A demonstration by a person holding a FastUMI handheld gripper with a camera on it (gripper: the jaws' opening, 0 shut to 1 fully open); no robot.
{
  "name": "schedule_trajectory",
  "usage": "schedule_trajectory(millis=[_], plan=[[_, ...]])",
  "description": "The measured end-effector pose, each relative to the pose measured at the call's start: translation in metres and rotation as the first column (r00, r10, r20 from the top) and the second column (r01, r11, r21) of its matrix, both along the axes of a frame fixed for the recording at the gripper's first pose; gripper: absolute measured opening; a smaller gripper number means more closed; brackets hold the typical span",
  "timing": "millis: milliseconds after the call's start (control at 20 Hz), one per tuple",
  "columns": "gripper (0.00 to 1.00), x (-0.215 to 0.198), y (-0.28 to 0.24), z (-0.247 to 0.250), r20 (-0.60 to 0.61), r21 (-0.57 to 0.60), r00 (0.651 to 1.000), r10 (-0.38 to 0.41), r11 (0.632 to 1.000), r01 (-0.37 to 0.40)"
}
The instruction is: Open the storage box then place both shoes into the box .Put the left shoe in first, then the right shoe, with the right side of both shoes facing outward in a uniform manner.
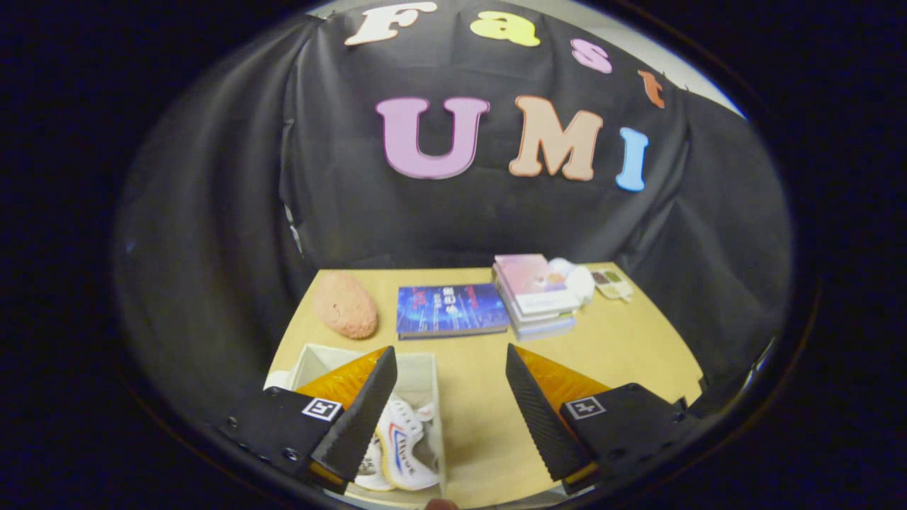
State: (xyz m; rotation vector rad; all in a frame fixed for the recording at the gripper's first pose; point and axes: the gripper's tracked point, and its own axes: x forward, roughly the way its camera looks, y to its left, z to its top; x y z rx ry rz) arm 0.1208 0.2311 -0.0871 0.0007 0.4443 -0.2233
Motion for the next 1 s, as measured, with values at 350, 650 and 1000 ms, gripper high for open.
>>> schedule_trajectory(millis=[350, 650, 1000], plan=[[0.98, 0.013, -0.099, 0.075, 0.231, -0.057, 0.971, 0.056, 0.997, -0.044], [0.98, -0.002, -0.137, 0.145, 0.434, -0.072, 0.877, 0.207, 0.978, -0.196], [0.97, -0.052, -0.171, 0.172, 0.550, -0.050, 0.784, 0.288, 0.948, -0.314]])
